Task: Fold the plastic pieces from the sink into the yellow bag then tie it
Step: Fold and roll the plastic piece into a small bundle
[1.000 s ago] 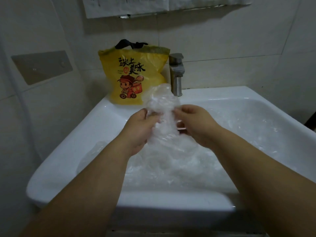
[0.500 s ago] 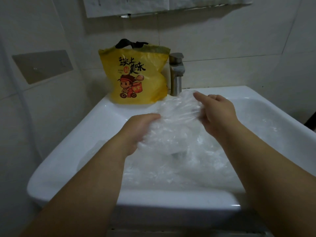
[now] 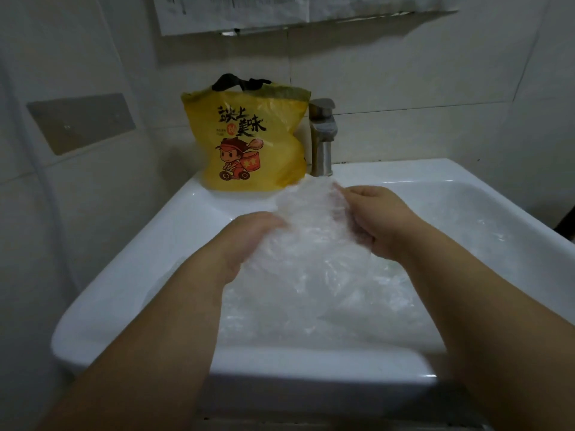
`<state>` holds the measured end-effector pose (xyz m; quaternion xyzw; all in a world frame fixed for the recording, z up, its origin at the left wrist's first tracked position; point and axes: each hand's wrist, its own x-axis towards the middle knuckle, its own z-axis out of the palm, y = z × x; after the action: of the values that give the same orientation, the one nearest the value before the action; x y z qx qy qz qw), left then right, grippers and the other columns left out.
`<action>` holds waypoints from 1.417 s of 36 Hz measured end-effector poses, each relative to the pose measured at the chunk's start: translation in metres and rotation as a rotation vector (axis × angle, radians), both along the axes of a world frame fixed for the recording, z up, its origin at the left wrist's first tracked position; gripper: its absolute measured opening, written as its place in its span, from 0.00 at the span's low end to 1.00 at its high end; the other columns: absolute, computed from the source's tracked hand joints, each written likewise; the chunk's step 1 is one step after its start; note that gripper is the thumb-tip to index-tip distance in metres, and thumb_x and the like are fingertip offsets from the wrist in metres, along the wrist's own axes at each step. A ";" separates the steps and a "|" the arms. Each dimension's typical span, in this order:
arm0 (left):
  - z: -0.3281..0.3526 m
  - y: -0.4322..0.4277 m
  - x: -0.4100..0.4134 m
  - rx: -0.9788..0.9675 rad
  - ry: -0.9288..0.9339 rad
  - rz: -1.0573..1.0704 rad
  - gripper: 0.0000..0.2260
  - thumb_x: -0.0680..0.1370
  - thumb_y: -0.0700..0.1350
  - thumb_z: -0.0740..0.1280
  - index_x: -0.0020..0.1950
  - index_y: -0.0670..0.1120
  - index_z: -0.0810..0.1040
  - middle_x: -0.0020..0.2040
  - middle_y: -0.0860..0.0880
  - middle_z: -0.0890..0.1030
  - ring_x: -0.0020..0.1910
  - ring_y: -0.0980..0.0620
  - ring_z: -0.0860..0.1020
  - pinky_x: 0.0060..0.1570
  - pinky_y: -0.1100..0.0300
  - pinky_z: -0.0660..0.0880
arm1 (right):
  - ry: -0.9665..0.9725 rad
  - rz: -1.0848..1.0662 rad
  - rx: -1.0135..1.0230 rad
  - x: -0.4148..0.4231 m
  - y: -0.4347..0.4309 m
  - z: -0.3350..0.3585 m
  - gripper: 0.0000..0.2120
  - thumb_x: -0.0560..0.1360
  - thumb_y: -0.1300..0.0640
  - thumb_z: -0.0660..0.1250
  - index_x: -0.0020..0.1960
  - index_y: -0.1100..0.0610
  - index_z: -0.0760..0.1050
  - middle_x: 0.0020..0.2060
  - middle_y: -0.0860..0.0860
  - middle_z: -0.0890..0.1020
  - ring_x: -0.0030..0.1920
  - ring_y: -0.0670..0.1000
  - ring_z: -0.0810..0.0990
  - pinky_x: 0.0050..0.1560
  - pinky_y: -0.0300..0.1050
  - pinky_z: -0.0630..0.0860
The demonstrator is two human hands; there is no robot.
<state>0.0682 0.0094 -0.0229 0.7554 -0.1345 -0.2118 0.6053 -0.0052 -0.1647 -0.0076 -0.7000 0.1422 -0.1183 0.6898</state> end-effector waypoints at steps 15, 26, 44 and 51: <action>0.002 -0.006 -0.011 -0.174 0.074 -0.236 0.27 0.68 0.55 0.75 0.60 0.40 0.77 0.62 0.40 0.79 0.64 0.38 0.75 0.66 0.43 0.71 | -0.014 0.119 0.127 -0.007 0.002 0.010 0.26 0.72 0.36 0.64 0.49 0.60 0.80 0.37 0.58 0.83 0.38 0.56 0.84 0.40 0.45 0.81; 0.016 0.003 0.002 -0.638 0.212 0.076 0.10 0.80 0.47 0.61 0.54 0.44 0.78 0.41 0.47 0.83 0.38 0.49 0.83 0.38 0.57 0.81 | 0.138 0.327 -0.037 -0.004 -0.007 -0.002 0.19 0.65 0.54 0.76 0.52 0.62 0.80 0.38 0.57 0.79 0.35 0.52 0.72 0.36 0.42 0.71; 0.012 0.010 0.007 -0.640 0.417 0.016 0.28 0.75 0.68 0.61 0.53 0.46 0.84 0.47 0.47 0.85 0.42 0.48 0.84 0.38 0.58 0.80 | -0.132 -0.050 0.499 -0.003 0.003 0.008 0.14 0.80 0.51 0.62 0.38 0.56 0.71 0.23 0.49 0.70 0.24 0.45 0.66 0.25 0.36 0.67; 0.013 0.004 -0.003 -0.493 0.364 -0.096 0.28 0.71 0.57 0.65 0.67 0.44 0.76 0.62 0.43 0.80 0.60 0.45 0.79 0.53 0.50 0.79 | -0.070 -0.176 0.436 -0.009 -0.002 0.013 0.14 0.77 0.47 0.66 0.44 0.57 0.78 0.31 0.52 0.84 0.35 0.50 0.85 0.33 0.41 0.82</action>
<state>0.0648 0.0129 -0.0101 0.5282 -0.1066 -0.3330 0.7738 -0.0137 -0.1667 0.0053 -0.5149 0.2007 -0.1686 0.8162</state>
